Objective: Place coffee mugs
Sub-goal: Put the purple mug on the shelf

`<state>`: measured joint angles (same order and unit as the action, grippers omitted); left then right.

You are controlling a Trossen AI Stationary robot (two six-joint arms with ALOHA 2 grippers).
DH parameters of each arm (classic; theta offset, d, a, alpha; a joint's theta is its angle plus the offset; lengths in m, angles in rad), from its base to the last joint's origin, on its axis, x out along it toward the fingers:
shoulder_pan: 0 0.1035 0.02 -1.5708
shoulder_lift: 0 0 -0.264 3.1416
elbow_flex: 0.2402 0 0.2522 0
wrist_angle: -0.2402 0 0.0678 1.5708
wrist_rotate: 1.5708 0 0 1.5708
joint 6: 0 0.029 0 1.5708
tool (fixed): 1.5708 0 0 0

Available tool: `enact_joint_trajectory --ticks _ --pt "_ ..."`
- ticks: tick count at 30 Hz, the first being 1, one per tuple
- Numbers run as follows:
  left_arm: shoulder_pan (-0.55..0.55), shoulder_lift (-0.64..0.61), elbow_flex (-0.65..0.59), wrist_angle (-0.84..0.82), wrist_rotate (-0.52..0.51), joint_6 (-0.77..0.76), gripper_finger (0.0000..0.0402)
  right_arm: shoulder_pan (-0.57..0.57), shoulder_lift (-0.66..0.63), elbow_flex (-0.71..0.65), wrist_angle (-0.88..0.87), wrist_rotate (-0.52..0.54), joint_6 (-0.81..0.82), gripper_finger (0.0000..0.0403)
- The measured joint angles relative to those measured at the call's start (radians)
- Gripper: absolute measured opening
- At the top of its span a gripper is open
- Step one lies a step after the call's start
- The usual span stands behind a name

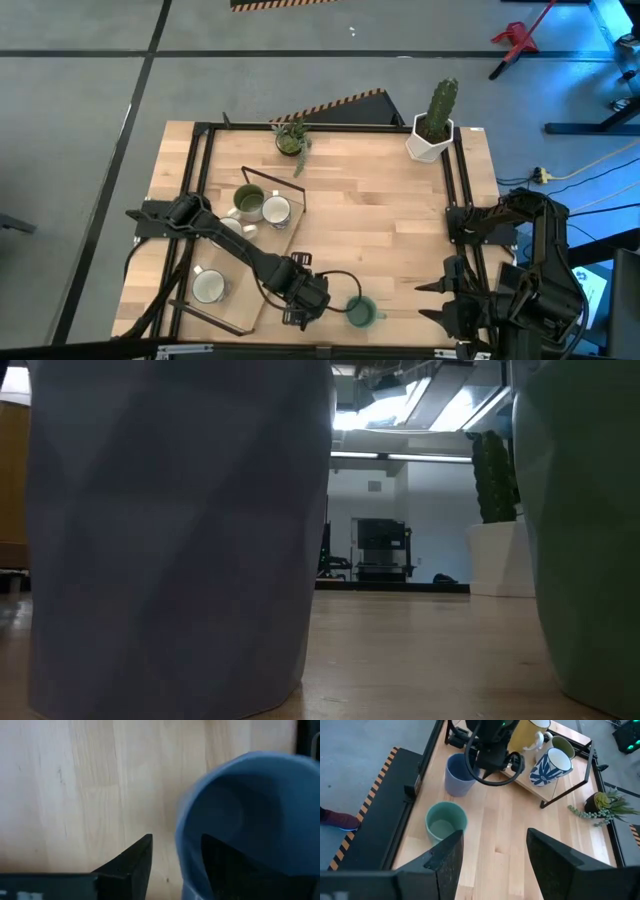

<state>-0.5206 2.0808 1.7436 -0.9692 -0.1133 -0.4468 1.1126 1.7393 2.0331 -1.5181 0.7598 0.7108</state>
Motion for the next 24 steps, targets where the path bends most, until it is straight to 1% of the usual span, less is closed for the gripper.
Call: enact_joint_trajectory --ticks 2,4,6,8,9,10,13,17,19,22,24 --pt "0.004 0.001 -0.012 0.010 0.001 -0.013 0.0150 0.000 0.000 0.000 -0.011 0.000 0.013 0.0205" --pt "0.006 0.001 -0.014 0.022 0.013 -0.015 0.0124 0.000 0.000 0.000 -0.022 0.007 0.020 0.0205" --pt "0.010 0.001 -0.015 0.023 0.020 -0.015 0.0085 0.000 0.000 0.000 -0.030 0.017 0.023 0.0205" --pt "0.015 0.001 -0.015 0.024 0.016 -0.019 0.0038 0.000 0.000 0.000 -0.030 0.018 0.023 0.0205" --pt "0.019 0.001 -0.015 0.023 0.018 -0.019 0.0023 0.000 0.000 0.000 -0.030 0.018 0.023 0.0205" --pt "0.019 0.001 -0.015 0.021 0.014 -0.028 0.0017 0.000 0.000 0.000 -0.030 0.018 0.023 0.0205" --pt "0.019 0.000 -0.011 0.019 -0.008 -0.038 0.0017 0.000 0.000 0.000 -0.029 0.018 0.023 0.0205" --pt "0.016 -0.011 0.036 0.001 0.035 -0.044 0.0017 0.000 0.000 0.000 -0.032 0.008 0.022 0.0205" --pt "0.014 -0.045 0.068 -0.029 0.053 -0.061 0.0017 0.000 0.000 0.000 -0.036 0.008 0.020 0.0205" --pt "0.000 -0.120 0.109 -0.131 0.038 -0.067 0.0017 0.000 0.000 0.000 -0.052 0.013 0.021 0.0205" --pt "-0.009 -0.181 0.112 -0.200 0.007 -0.072 0.0017 -0.002 0.000 0.000 -0.054 0.023 0.022 0.0205"
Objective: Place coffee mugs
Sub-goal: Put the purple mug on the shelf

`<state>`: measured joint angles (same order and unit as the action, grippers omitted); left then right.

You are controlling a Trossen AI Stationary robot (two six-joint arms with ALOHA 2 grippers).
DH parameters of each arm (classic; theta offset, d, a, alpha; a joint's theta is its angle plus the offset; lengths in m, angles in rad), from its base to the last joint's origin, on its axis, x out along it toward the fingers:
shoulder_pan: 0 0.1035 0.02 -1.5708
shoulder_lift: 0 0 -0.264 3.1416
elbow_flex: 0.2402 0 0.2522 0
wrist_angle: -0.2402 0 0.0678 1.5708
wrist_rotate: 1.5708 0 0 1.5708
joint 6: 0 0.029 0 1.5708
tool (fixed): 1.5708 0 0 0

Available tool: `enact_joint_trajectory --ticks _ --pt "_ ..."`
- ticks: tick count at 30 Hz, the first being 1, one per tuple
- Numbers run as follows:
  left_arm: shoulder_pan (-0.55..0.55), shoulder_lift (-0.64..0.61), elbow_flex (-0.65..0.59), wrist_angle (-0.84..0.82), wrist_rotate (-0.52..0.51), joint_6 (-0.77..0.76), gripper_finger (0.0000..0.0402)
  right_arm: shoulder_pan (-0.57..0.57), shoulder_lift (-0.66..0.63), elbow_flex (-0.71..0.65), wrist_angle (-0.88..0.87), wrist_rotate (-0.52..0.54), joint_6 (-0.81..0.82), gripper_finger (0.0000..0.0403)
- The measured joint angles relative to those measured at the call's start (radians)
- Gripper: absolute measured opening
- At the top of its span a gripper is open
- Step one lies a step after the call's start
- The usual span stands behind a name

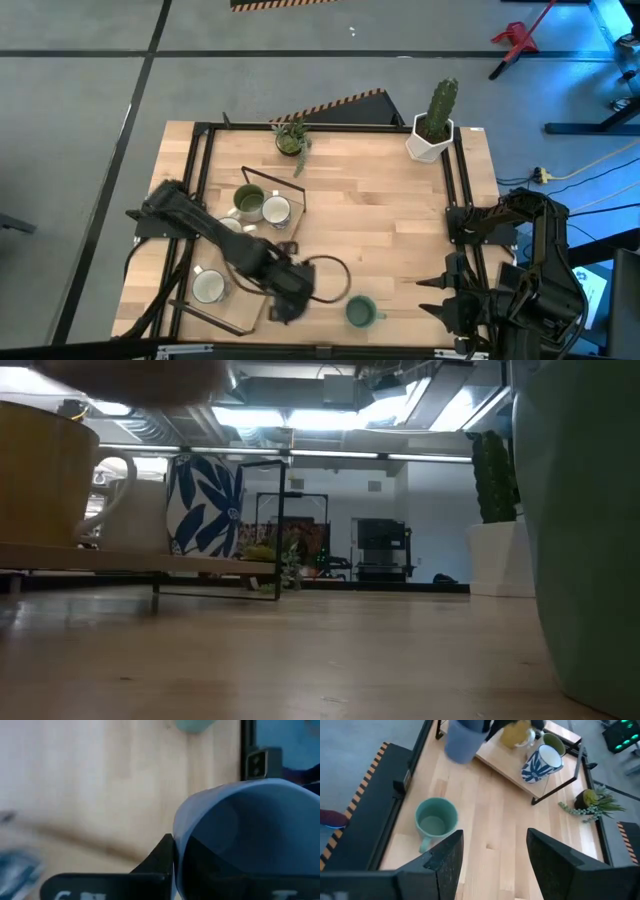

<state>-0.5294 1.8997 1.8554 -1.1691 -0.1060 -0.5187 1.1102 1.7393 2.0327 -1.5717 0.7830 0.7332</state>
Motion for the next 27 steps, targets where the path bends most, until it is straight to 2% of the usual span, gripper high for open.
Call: enact_joint_trajectory --ticks 4,6,12,18,27 --pt "-0.010 -0.110 -0.003 -0.202 -0.078 -0.025 0.0017 -0.006 0.000 0.000 0.000 0.028 -0.006 0.0204" --pt "-0.009 -0.159 -0.034 -0.238 -0.118 -0.023 0.0017 -0.013 0.000 0.000 0.000 0.034 -0.013 0.0204" --pt "0.007 -0.284 -0.243 -0.188 -0.073 0.009 0.0017 -0.047 0.000 0.000 0.000 0.028 -0.055 0.0204" --pt "0.006 -0.372 -0.448 -0.001 -0.078 0.042 0.0016 -0.073 0.000 0.000 0.000 0.010 -0.066 0.0204" --pt "0.056 -0.383 -0.585 0.059 -0.007 0.145 0.0016 -0.072 0.000 0.000 0.001 0.010 -0.081 0.0204"
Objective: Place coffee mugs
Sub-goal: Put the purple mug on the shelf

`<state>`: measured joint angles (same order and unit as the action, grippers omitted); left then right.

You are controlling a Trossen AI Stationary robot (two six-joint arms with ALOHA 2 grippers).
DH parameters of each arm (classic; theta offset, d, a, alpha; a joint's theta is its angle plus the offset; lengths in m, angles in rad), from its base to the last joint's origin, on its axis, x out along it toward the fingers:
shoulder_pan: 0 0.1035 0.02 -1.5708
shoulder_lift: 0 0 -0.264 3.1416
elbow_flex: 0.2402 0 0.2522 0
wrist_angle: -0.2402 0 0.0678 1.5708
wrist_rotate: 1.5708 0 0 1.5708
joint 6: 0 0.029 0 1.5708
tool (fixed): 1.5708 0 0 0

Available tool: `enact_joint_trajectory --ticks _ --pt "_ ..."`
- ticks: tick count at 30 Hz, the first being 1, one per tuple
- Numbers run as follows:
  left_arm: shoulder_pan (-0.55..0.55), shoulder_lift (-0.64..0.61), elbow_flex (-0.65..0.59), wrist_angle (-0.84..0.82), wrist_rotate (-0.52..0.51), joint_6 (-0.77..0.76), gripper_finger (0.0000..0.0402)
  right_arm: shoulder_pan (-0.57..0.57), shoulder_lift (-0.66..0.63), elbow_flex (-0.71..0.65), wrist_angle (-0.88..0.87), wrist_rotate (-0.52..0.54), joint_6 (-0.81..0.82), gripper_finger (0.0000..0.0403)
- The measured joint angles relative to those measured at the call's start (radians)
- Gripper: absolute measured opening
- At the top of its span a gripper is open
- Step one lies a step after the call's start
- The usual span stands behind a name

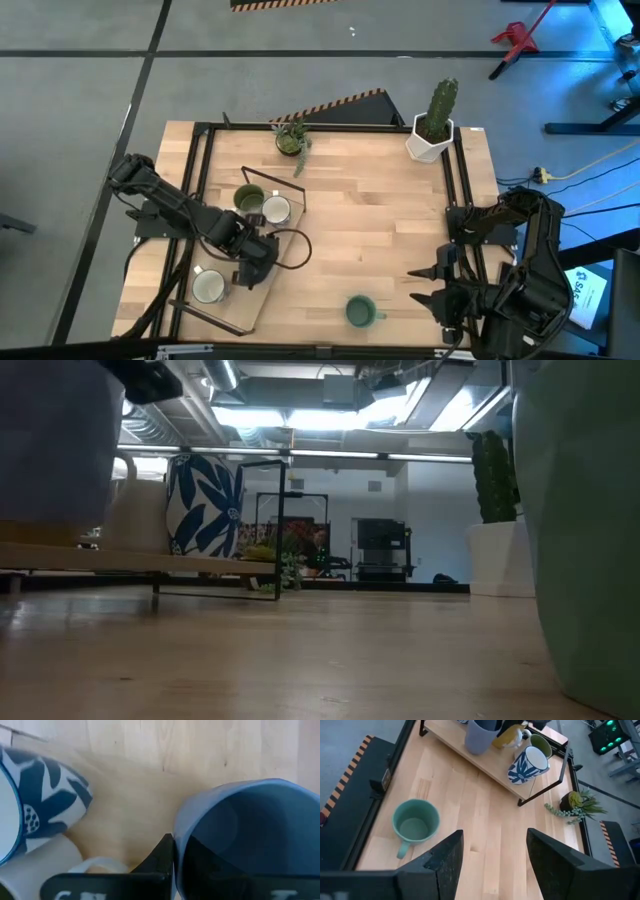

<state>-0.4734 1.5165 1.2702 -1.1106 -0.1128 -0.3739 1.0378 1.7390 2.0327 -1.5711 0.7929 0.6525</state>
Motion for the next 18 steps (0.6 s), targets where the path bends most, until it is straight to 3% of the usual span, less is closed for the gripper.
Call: enact_joint_trajectory --ticks 18 --pt "0.131 0.001 -0.010 0.064 0.024 0.216 0.0016 0.000 0.000 0.000 0.000 -0.025 0.009 0.0204"
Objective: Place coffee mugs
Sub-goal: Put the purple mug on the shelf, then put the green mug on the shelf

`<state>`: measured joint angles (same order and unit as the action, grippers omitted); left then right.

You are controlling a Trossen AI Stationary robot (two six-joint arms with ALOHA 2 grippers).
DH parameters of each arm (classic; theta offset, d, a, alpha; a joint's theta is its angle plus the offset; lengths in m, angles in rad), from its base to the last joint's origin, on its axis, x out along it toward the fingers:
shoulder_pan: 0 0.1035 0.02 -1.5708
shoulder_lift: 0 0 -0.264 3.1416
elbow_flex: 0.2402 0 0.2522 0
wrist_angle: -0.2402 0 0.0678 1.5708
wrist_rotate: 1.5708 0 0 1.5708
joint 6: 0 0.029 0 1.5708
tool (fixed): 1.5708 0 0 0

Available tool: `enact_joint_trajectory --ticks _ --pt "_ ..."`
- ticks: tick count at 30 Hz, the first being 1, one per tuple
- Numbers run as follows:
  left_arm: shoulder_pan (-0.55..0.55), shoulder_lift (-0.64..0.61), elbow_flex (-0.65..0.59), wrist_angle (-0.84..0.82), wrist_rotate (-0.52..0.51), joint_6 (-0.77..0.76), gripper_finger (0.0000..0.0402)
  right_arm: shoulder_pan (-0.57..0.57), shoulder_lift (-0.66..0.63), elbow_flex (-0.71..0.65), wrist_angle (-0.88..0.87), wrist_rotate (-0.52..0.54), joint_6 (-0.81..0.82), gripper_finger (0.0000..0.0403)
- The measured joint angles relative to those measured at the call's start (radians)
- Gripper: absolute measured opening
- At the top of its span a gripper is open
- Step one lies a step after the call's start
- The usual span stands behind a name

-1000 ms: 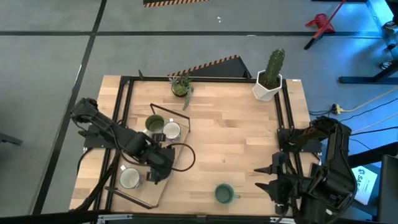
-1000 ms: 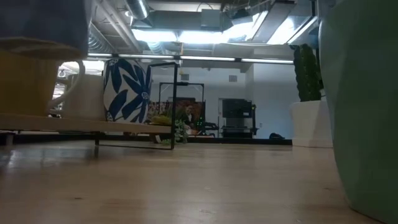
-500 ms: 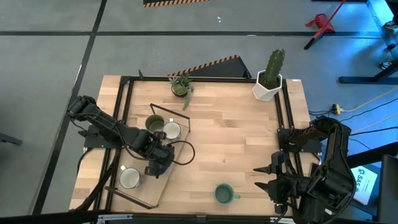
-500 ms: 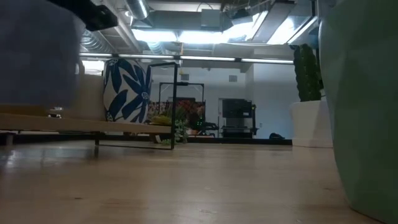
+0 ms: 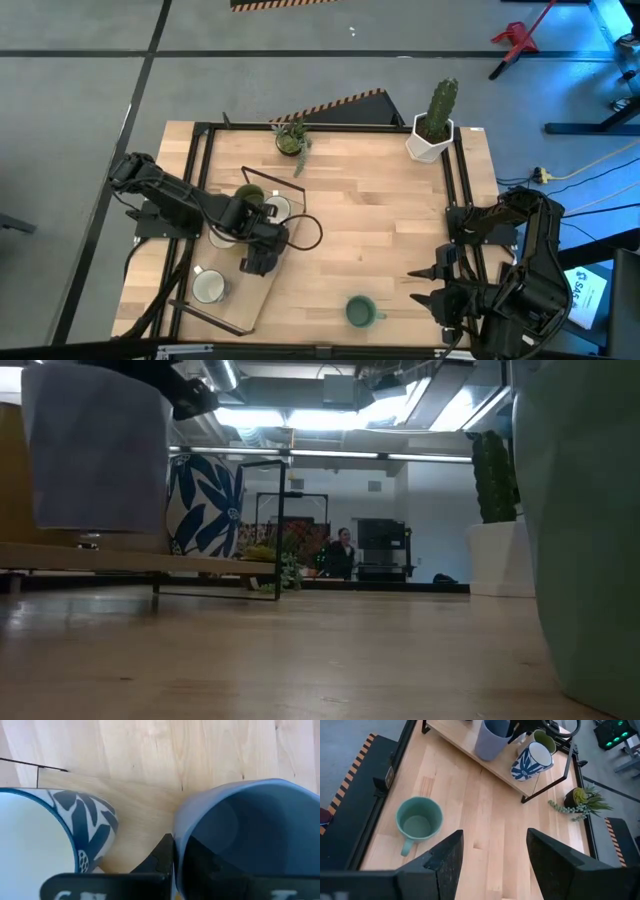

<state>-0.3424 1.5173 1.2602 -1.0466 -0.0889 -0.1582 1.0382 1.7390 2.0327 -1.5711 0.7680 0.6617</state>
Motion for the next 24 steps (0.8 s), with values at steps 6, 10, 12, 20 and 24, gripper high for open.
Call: enact_joint_trajectory --ticks 6,10,12,20,24 --pt "0.019 0.000 -0.051 0.005 -0.001 0.010 0.0016 0.000 -0.002 0.000 0.000 -0.001 0.000 0.0204" --pt "0.020 -0.002 -0.061 0.011 0.006 0.007 0.0020 0.000 -0.003 0.000 0.000 -0.001 0.000 0.0204" --pt "0.020 -0.001 -0.063 0.010 0.000 0.007 0.0032 0.002 -0.007 0.000 0.000 -0.001 0.000 0.0204" --pt "0.019 0.001 -0.065 0.010 -0.046 -0.046 0.0084 0.002 -0.011 0.000 0.000 -0.001 -0.005 0.0204" --pt "0.019 0.001 -0.048 0.000 -0.001 -0.063 0.0108 0.002 -0.011 0.000 0.000 -0.001 -0.005 0.0204"
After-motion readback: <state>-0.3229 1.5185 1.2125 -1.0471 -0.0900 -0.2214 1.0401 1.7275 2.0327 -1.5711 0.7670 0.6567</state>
